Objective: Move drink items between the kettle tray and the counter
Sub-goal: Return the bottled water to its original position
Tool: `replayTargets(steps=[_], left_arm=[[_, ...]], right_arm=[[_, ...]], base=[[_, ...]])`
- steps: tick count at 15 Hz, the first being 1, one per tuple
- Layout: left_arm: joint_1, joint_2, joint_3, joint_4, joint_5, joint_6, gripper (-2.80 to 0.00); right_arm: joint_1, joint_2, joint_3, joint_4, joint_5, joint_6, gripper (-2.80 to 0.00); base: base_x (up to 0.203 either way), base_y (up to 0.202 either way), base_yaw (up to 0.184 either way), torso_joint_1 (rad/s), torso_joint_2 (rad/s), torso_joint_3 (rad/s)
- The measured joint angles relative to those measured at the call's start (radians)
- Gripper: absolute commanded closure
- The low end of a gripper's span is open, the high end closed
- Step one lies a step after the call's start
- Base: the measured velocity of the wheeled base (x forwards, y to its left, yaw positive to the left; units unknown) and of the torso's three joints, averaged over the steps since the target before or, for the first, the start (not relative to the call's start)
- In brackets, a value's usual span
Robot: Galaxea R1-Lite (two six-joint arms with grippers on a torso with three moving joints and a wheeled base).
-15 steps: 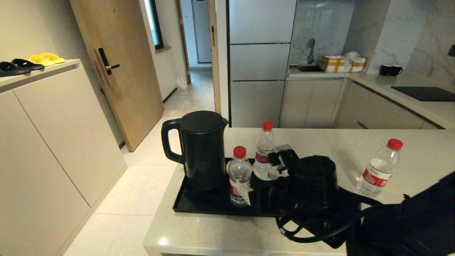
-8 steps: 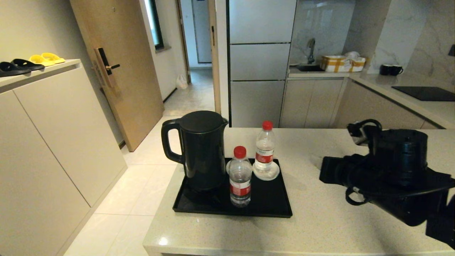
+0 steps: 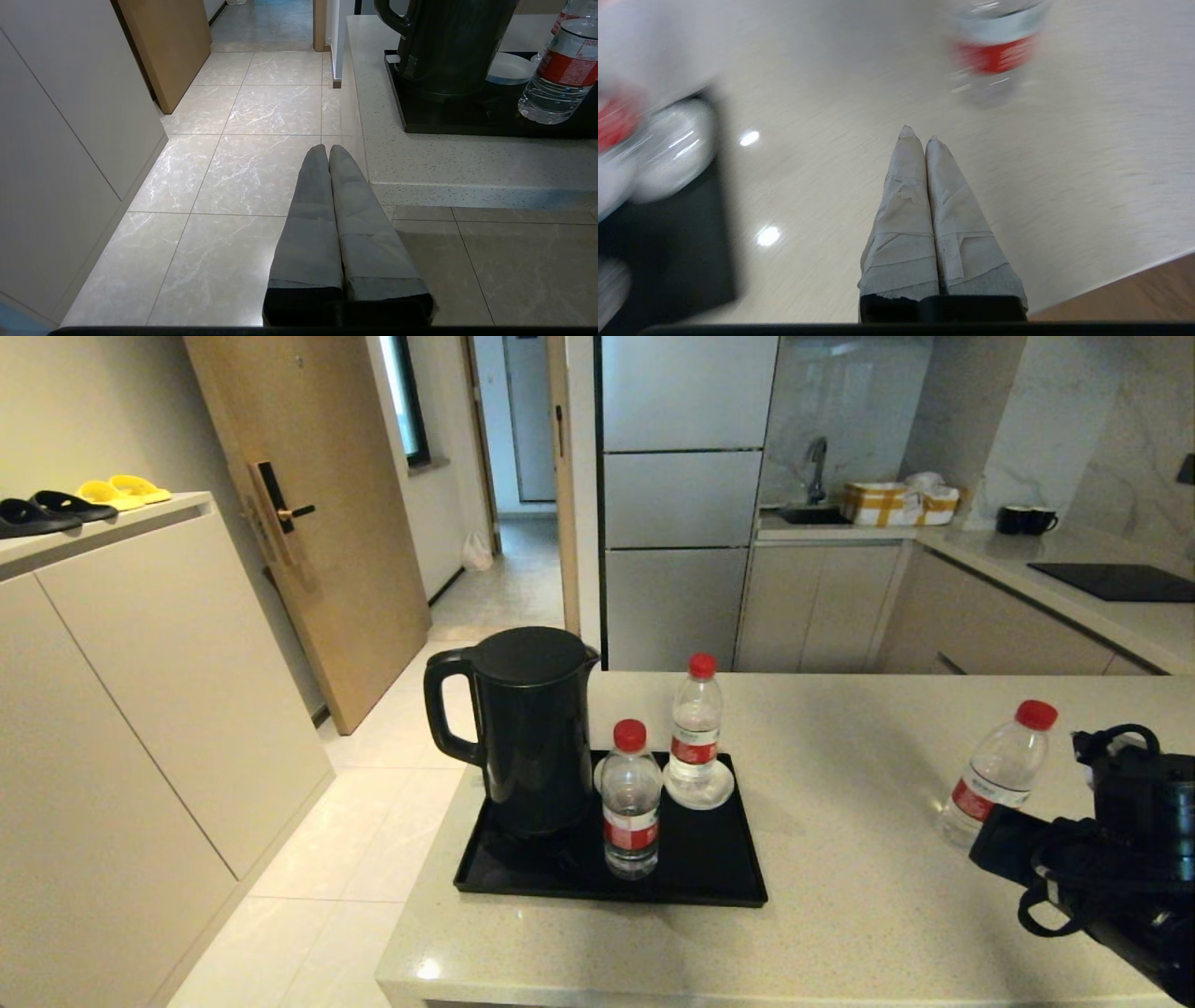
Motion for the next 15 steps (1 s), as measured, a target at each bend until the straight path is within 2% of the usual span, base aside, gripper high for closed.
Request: replayTargets(steps=[1, 2, 8, 11, 15], left_arm=[[0.0, 0.0, 0.0, 0.0, 0.0, 0.0, 0.0], [0.0, 0.0, 0.0, 0.0, 0.0, 0.0, 0.0], [0.0, 0.0, 0.0, 0.0, 0.0, 0.0, 0.0], [0.0, 0.0, 0.0, 0.0, 0.0, 0.0, 0.0], [0.0, 0.0, 0.0, 0.0, 0.0, 0.0, 0.0]], right_arm=[[-0.029, 0.027, -0.001, -0.032, -0.019, -0.007, 0.0], [-0.046, 0.045, 0.002, -0.064, -0.029, -0.027, -2.8], [-0.08, 0.142, 0.038, -0.219, -0.056, -0.058, -2.8], [-0.113, 0.245, 0.06, -0.41, -0.067, -0.095, -2.8], [-0.158, 0.403, 0.115, -0.739, -0.099, -0.219, -2.8]], base=[[0.0, 0.0, 0.0, 0.0, 0.0, 0.0], [0.0, 0.0, 0.0, 0.0, 0.0, 0.0], [0.0, 0.0, 0.0, 0.0, 0.0, 0.0], [0.0, 0.0, 0.0, 0.0, 0.0, 0.0], [0.0, 0.0, 0.0, 0.0, 0.0, 0.0]])
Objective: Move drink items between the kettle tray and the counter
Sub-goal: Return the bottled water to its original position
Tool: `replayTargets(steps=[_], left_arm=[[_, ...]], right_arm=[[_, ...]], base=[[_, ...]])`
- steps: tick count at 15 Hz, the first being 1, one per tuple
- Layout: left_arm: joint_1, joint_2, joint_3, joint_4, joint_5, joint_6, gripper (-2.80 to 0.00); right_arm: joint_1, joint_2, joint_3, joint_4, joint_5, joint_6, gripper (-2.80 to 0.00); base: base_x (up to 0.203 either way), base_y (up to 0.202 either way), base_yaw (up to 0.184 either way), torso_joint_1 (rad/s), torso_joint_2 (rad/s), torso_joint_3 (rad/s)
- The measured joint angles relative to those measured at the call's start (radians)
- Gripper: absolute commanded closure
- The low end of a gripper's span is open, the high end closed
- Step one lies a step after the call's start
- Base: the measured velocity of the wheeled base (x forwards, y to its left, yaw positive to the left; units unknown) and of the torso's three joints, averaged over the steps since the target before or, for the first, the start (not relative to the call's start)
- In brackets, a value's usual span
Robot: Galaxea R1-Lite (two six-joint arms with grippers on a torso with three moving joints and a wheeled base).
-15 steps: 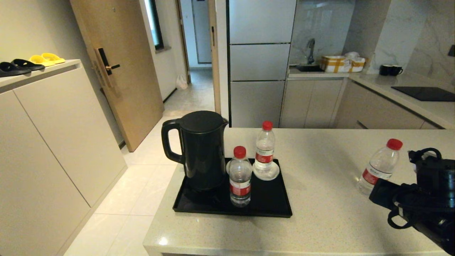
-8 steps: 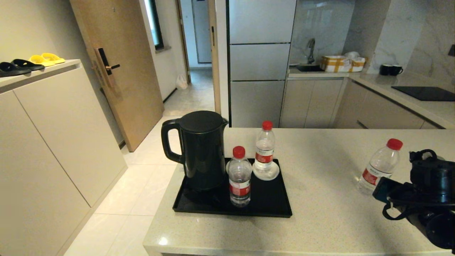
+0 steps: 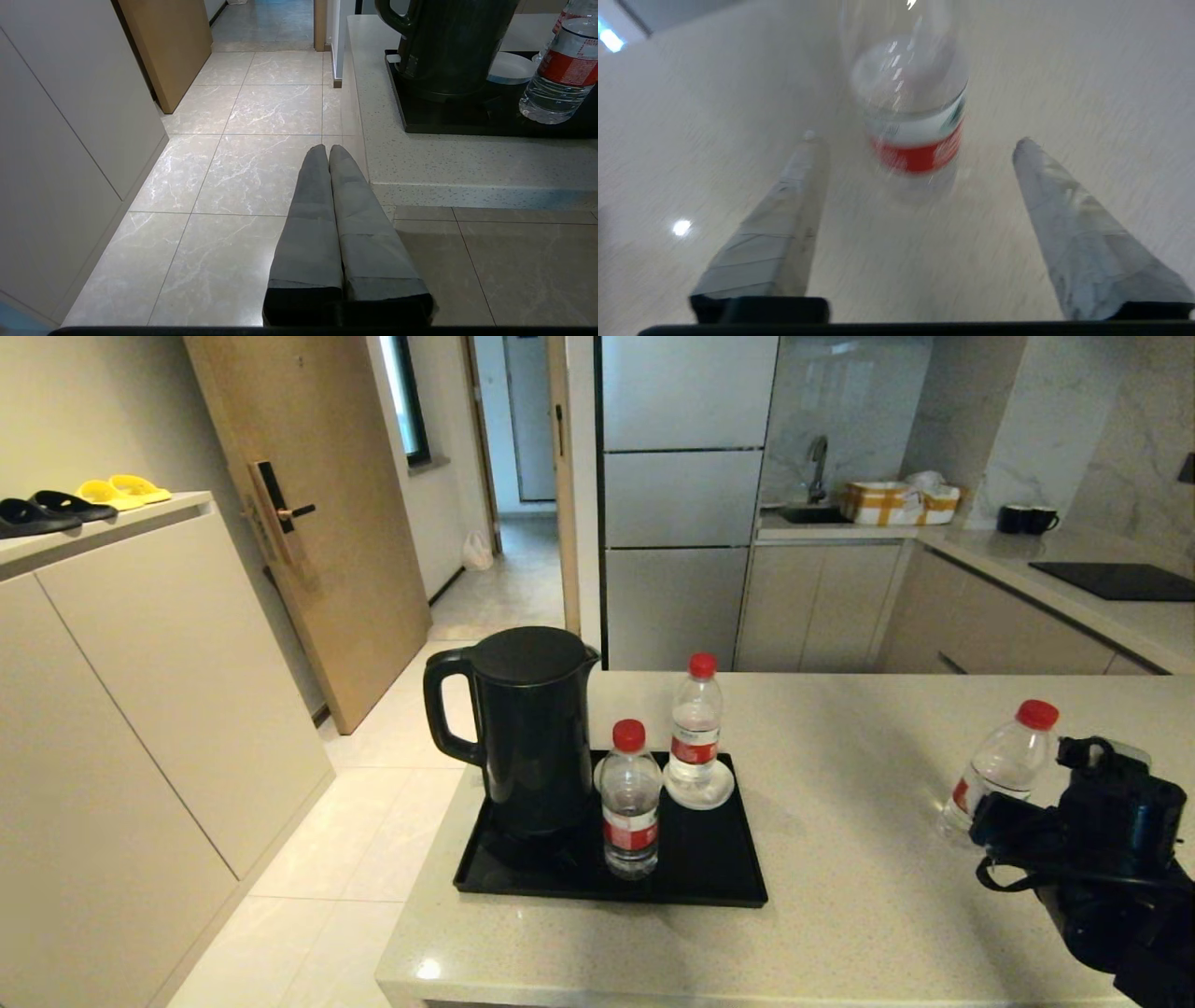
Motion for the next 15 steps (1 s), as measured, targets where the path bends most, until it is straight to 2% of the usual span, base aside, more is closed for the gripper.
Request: replayTargets(steps=[2, 10, 15], left_arm=[[0.0, 0.0, 0.0, 0.0, 0.0, 0.0, 0.0], [0.0, 0.0, 0.0, 0.0, 0.0, 0.0, 0.0], [0.001, 0.0, 0.0, 0.0, 0.0, 0.0, 0.0]], right_arm=[[-0.011, 0.038, 0.012, -0.059, -0.001, -0.015, -2.8], [-0.051, 0.152, -0.025, -0.062, 0.002, -0.003, -2.8], [-0.1, 0.205, -0.093, -0.062, 0.059, -0.002, -2.8]], base=[[0.0, 0.0, 0.0, 0.0, 0.0, 0.0], [0.0, 0.0, 0.0, 0.0, 0.0, 0.0], [0.0, 0.0, 0.0, 0.0, 0.0, 0.0]])
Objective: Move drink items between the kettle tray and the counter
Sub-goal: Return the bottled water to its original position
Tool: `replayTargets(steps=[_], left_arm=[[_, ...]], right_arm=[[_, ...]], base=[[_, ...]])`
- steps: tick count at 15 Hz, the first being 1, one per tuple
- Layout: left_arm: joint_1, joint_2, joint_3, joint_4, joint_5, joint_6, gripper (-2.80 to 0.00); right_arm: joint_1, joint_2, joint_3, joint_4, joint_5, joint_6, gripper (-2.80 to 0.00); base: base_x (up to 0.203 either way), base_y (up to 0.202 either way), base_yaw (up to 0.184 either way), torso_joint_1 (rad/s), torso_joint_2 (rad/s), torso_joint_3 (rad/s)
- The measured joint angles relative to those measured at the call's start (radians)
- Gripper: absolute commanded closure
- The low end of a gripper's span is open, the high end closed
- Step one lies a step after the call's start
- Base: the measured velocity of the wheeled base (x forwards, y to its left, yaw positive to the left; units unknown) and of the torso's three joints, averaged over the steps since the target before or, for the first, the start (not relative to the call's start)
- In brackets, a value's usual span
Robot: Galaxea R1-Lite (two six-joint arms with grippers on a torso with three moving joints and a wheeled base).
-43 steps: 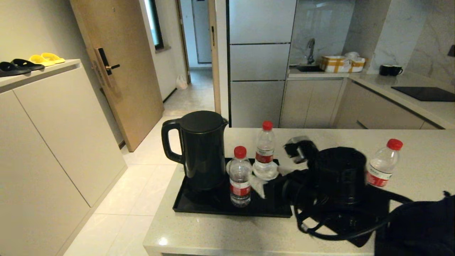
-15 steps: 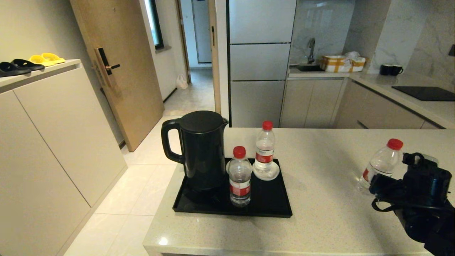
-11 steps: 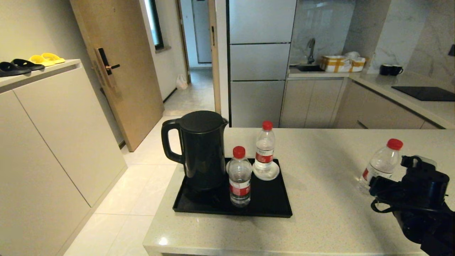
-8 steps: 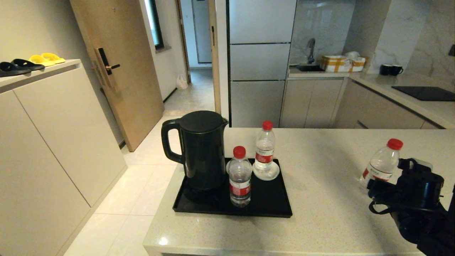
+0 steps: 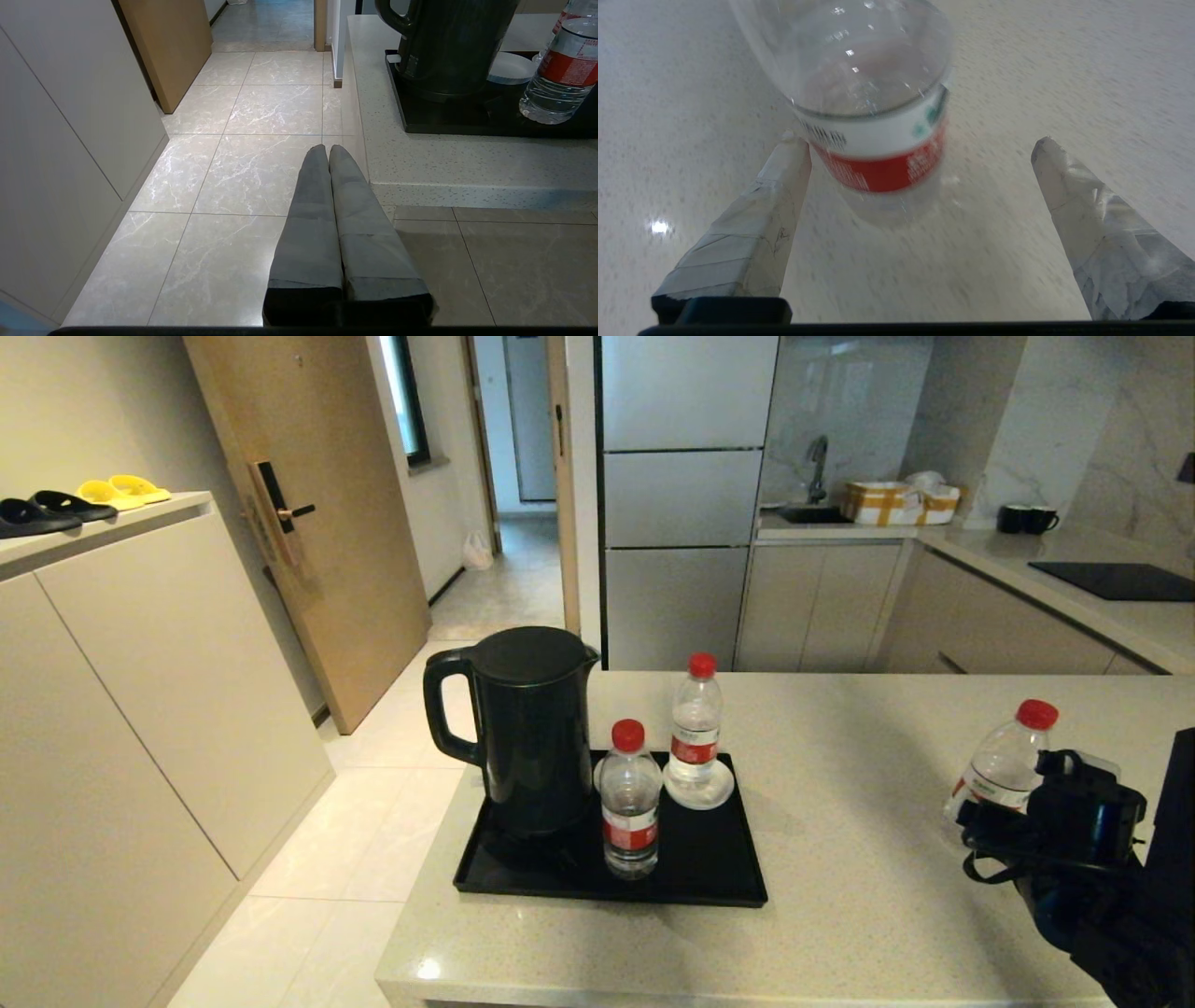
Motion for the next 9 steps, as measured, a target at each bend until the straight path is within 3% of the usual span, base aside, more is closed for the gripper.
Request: replayTargets(steps=[4, 9], left_arm=[[-0.001, 0.0, 0.0, 0.0, 0.0, 0.0, 0.0], [-0.001, 0.0, 0.0, 0.0, 0.0, 0.0, 0.0]], right_arm=[[-0.007, 0.016, -0.051, 0.0, 0.067, -0.016, -2.8], [-0.007, 0.031, -0.098, 0.0, 0.085, -0.035, -2.8]], base=[[0.0, 0.0, 0.0, 0.0, 0.0, 0.0], [0.0, 0.0, 0.0, 0.0, 0.0, 0.0]])
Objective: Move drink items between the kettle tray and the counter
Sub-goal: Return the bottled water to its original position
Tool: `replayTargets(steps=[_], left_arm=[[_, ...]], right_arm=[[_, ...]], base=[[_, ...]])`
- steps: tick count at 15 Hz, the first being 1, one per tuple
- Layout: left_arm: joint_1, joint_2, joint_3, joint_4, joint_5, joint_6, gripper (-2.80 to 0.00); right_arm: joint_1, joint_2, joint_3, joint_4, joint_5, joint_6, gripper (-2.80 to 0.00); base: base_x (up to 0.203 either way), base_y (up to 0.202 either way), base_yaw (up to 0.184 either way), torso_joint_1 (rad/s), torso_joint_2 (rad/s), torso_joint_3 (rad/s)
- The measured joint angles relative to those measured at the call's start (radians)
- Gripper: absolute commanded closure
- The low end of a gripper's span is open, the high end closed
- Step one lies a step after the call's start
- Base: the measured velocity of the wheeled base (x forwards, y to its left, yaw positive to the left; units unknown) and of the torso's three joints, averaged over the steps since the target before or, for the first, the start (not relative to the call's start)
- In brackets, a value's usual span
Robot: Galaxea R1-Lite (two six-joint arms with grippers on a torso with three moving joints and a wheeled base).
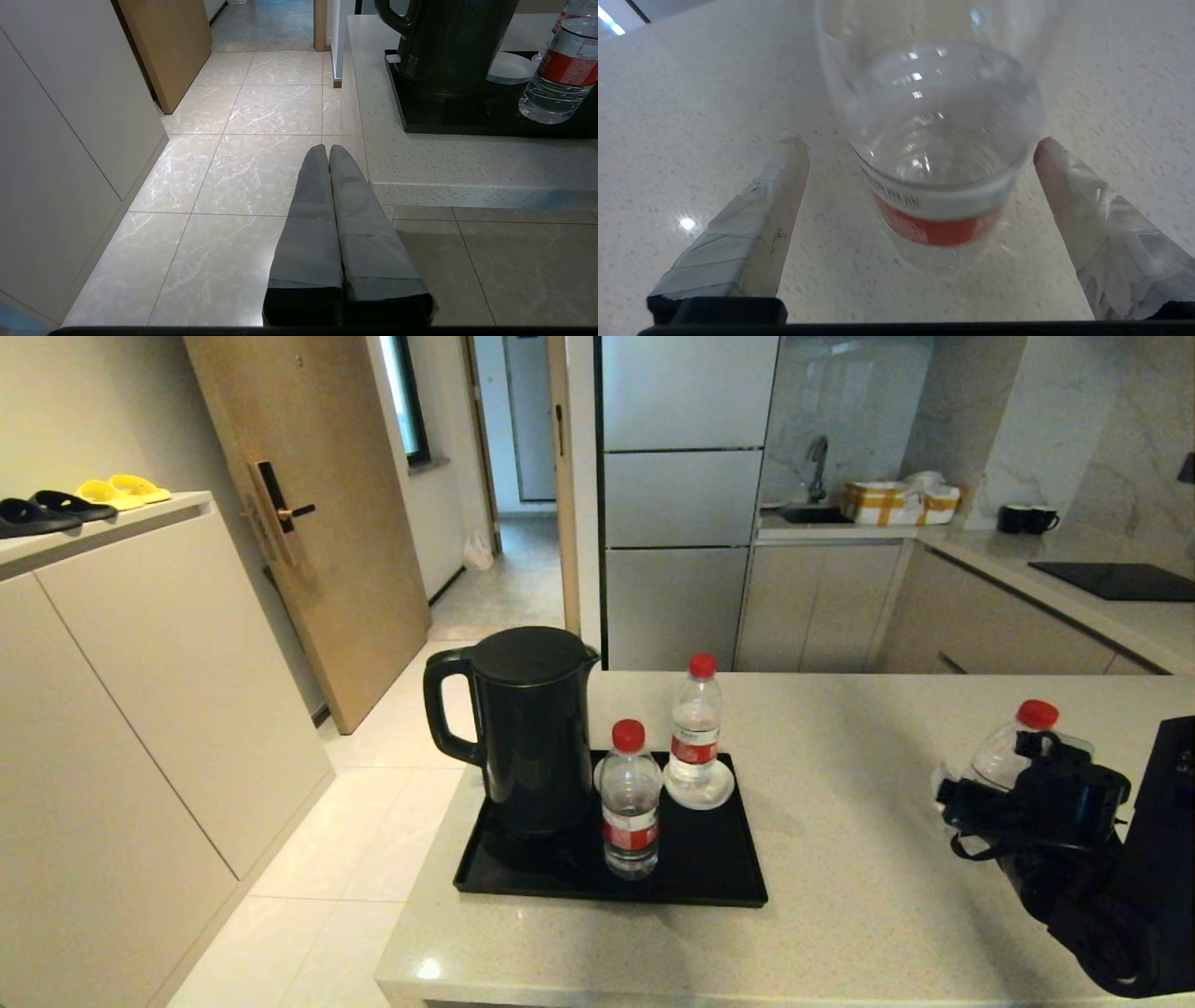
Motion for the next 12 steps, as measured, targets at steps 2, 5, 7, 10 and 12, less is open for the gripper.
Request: replayTargets(steps=[2, 5, 7, 10, 12], left_arm=[[0.0, 0.0, 0.0, 0.0, 0.0, 0.0, 0.0], [0.0, 0.0, 0.0, 0.0, 0.0, 0.0, 0.0], [0.0, 0.0, 0.0, 0.0, 0.0, 0.0, 0.0], [0.0, 0.0, 0.0, 0.0, 0.0, 0.0, 0.0], [0.0, 0.0, 0.0, 0.0, 0.0, 0.0, 0.0]], right_arm=[[-0.003, 0.005, -0.019, 0.0, 0.001, -0.007, -2.8], [-0.013, 0.022, -0.049, 0.0, 0.011, -0.024, -2.8], [-0.027, 0.031, -0.071, 0.0, 0.014, -0.03, -2.8], [-0.052, 0.045, -0.123, 0.024, 0.017, -0.043, -2.8], [-0.06, 0.049, -0.147, 0.059, 0.033, -0.047, -2.8]], base=[[0.0, 0.0, 0.0, 0.0, 0.0, 0.0], [0.0, 0.0, 0.0, 0.0, 0.0, 0.0], [0.0, 0.0, 0.0, 0.0, 0.0, 0.0], [0.0, 0.0, 0.0, 0.0, 0.0, 0.0], [0.0, 0.0, 0.0, 0.0, 0.0, 0.0]])
